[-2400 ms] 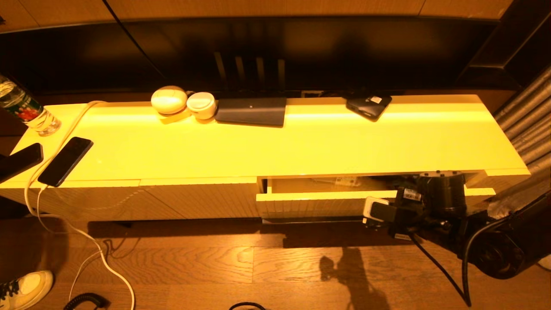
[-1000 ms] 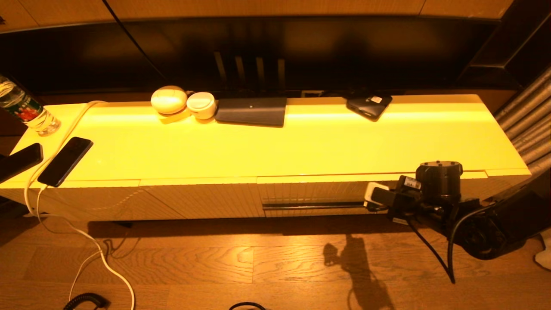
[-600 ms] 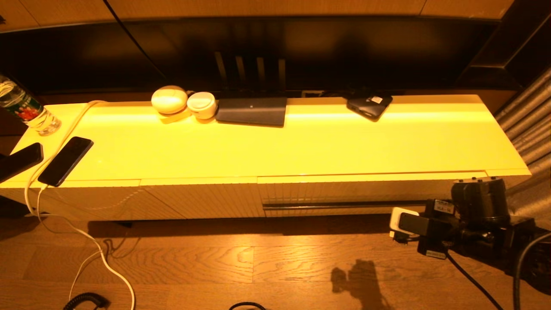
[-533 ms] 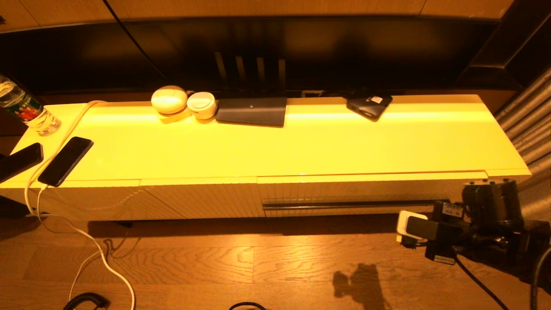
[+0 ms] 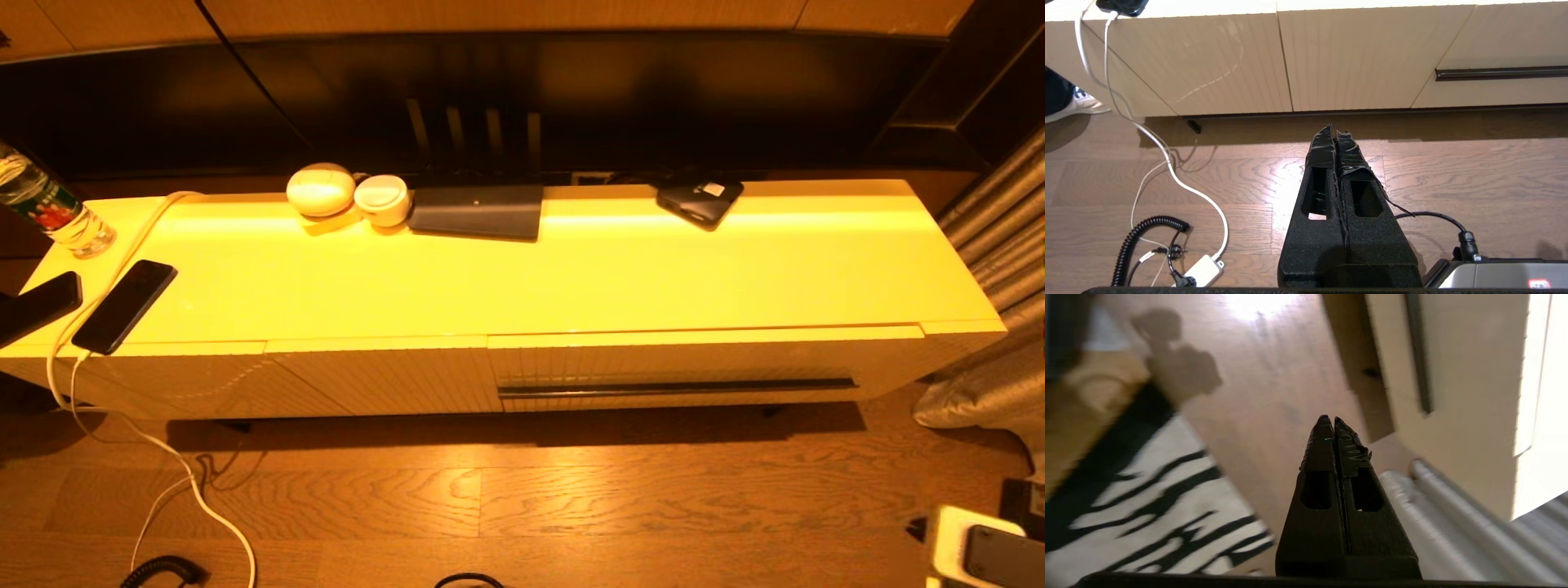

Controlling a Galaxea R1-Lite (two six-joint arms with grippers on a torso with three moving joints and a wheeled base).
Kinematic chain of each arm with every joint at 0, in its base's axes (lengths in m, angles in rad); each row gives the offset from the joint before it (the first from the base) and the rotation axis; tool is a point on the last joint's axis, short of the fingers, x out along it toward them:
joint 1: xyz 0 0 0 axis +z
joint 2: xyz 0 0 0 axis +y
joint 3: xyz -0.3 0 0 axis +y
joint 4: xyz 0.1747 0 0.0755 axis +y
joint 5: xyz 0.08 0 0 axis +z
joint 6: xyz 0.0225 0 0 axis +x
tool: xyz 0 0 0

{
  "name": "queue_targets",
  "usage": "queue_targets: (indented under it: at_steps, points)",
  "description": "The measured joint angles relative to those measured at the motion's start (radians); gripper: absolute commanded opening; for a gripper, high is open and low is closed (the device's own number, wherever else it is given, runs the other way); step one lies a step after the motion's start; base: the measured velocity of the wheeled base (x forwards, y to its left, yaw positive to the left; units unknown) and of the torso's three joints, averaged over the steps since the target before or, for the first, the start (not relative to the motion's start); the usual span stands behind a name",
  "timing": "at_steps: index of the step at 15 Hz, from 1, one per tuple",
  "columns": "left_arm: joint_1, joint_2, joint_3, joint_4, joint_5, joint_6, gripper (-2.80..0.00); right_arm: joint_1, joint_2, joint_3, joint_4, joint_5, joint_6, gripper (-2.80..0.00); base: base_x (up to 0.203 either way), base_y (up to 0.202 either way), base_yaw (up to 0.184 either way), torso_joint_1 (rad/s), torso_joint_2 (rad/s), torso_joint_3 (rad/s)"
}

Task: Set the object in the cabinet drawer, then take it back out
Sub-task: Open the drawer

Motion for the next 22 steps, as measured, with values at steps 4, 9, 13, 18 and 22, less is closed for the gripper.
queue_targets:
  at_steps: [4,9,13,18,22]
  points:
    - [0.000,0.000,0.000,0.000,0.000,0.000,-2.80,-0.027,-0.157,0.015,0.149,0.123,0.029,-2.80,0.000,0.000,0.000,0.000,0.00,0.000]
    - [0.000,0.000,0.000,-0.001,0.000,0.000,-2.80,-0.050,-0.075,0.044,0.029,0.182,-0.076,-2.80,0.000,0.000,0.000,0.000,0.00,0.000]
    - [0.000,0.000,0.000,0.001,0.000,0.000,-2.80,-0.017,0.139,0.049,-0.210,0.206,-0.127,-2.80,0.000,0.000,0.000,0.000,0.00,0.000]
    - [0.000,0.000,0.000,-0.001,-0.001,0.000,-2.80,0.064,0.452,0.008,-0.570,0.198,-0.137,-2.80,0.000,0.000,0.000,0.000,0.00,0.000]
    - [0.000,0.000,0.000,0.000,-0.001,0.000,-2.80,0.103,0.617,0.002,-0.769,0.191,-0.141,-2.80,0.000,0.000,0.000,0.000,0.00,0.000]
